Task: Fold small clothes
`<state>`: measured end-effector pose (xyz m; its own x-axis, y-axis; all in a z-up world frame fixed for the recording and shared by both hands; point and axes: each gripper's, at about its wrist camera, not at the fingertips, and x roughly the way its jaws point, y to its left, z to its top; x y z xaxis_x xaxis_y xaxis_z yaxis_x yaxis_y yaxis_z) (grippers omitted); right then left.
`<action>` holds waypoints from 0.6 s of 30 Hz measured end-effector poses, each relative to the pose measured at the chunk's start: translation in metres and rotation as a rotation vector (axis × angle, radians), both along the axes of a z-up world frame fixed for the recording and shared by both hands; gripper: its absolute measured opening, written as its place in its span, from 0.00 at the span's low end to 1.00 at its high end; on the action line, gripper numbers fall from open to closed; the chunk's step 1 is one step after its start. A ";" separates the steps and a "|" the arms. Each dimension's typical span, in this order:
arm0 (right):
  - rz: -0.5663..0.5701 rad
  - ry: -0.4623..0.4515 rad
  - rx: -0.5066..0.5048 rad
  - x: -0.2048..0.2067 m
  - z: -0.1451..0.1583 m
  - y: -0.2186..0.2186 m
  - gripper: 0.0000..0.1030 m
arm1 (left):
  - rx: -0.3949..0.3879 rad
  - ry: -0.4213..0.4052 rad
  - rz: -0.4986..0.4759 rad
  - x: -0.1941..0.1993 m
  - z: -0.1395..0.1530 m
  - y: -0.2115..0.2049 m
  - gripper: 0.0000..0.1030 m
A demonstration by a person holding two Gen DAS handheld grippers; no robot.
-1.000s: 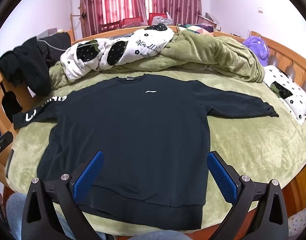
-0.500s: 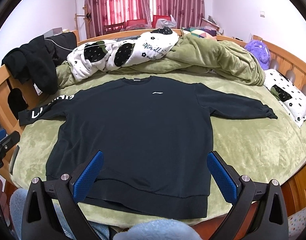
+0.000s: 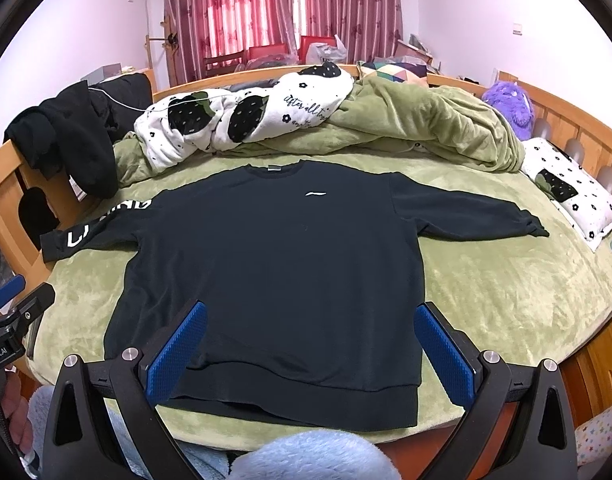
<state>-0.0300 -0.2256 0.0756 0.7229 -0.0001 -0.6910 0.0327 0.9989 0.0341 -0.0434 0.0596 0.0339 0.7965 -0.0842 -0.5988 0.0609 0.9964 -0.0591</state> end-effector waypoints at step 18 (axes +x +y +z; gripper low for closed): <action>0.013 -0.009 0.020 0.002 0.006 -0.009 0.99 | 0.038 -0.044 0.054 0.010 0.015 0.018 1.00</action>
<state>-0.0278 -0.2350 0.0813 0.7288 0.0230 -0.6843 0.0198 0.9983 0.0546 -0.0335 0.0771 0.0488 0.8247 -0.0182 -0.5653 0.0089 0.9998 -0.0192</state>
